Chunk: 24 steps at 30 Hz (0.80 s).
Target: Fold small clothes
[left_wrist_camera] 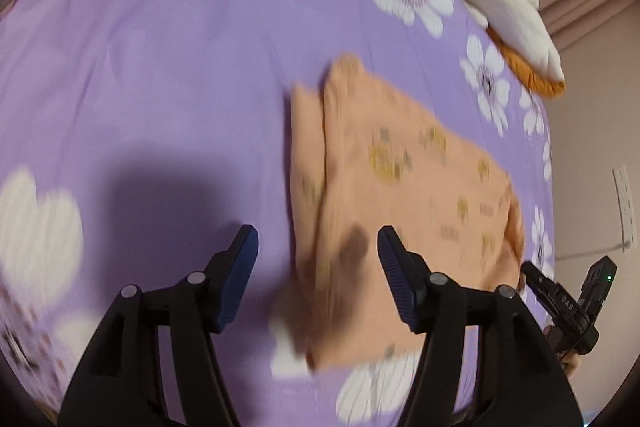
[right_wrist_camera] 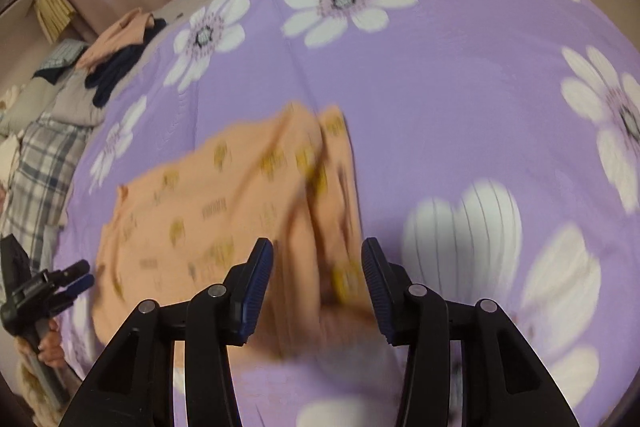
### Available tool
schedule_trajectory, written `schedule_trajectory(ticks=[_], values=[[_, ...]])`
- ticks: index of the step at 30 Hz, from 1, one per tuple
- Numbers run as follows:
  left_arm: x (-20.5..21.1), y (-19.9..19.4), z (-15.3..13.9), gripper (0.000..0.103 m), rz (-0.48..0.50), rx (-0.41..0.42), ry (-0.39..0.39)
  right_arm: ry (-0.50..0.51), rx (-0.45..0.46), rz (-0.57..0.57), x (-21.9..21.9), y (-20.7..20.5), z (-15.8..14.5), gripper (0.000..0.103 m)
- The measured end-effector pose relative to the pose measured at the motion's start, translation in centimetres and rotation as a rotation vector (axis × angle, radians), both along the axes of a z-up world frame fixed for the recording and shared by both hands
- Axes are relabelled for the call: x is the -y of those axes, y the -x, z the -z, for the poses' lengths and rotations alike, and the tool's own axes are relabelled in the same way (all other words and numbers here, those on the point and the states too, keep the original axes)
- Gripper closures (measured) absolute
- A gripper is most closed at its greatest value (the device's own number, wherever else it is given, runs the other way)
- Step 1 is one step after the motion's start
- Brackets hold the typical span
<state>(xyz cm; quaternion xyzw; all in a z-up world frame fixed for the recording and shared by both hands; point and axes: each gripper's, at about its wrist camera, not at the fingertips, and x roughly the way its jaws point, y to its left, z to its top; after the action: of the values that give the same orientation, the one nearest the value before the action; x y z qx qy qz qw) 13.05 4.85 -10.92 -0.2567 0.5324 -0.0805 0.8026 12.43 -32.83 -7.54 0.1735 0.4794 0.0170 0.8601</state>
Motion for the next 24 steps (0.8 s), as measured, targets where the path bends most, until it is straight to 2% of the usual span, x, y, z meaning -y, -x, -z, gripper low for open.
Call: schedule_trajectory(ticks=[2, 5, 7, 8, 9, 11, 13, 15, 17, 20, 22, 24], values=[[0.8, 1.3, 0.3, 0.041, 0.003, -0.005, -0.003, 0.018, -0.006, 0.022, -0.1, 1.7, 0.4, 0.057], [2.2, 2.6, 1.1, 0.041, 0.050, -0.004, -0.029, -0.020, -0.007, 0.024, -0.3, 3.1, 1.0, 0.057], [2.5, 2.8, 1.8, 0.044, 0.039, -0.012, -0.050, -0.046, -0.006, 0.008, -0.7, 3.0, 1.6, 0.057], [2.6, 2.8, 1.8, 0.046, 0.031, -0.001, -0.054, -0.025, -0.013, 0.009, -0.9, 2.7, 2.0, 0.057], [2.7, 2.9, 1.8, 0.051, 0.023, 0.012, -0.063, 0.010, -0.014, 0.014, -1.2, 2.5, 2.4, 0.059], [2.8, 2.8, 2.1, 0.076, 0.016, 0.015, -0.080, 0.051, -0.007, 0.029, -1.3, 1.8, 2.8, 0.081], [2.6, 2.8, 2.6, 0.082, -0.001, 0.002, -0.075, 0.027, -0.004, 0.039, -0.9, 1.6, 2.7, 0.087], [2.3, 2.9, 2.7, 0.083, -0.010, 0.002, -0.057, -0.007, 0.010, 0.045, -0.1, 1.9, 2.0, 0.089], [2.3, 2.9, 2.7, 0.083, -0.007, 0.000, -0.055, 0.008, 0.034, 0.060, 0.9, 2.5, 1.0, 0.091], [2.4, 2.8, 2.8, 0.083, -0.007, -0.006, -0.063, 0.049, 0.045, 0.120, 3.3, 3.1, 0.1, 0.100], [2.5, 2.8, 2.8, 0.081, -0.007, -0.006, -0.066, 0.051, 0.034, 0.170, 4.9, 3.5, 0.4, 0.100], [2.5, 2.9, 2.7, 0.081, -0.003, -0.003, -0.070, 0.012, 0.007, 0.219, 6.7, 3.6, 1.1, 0.100]])
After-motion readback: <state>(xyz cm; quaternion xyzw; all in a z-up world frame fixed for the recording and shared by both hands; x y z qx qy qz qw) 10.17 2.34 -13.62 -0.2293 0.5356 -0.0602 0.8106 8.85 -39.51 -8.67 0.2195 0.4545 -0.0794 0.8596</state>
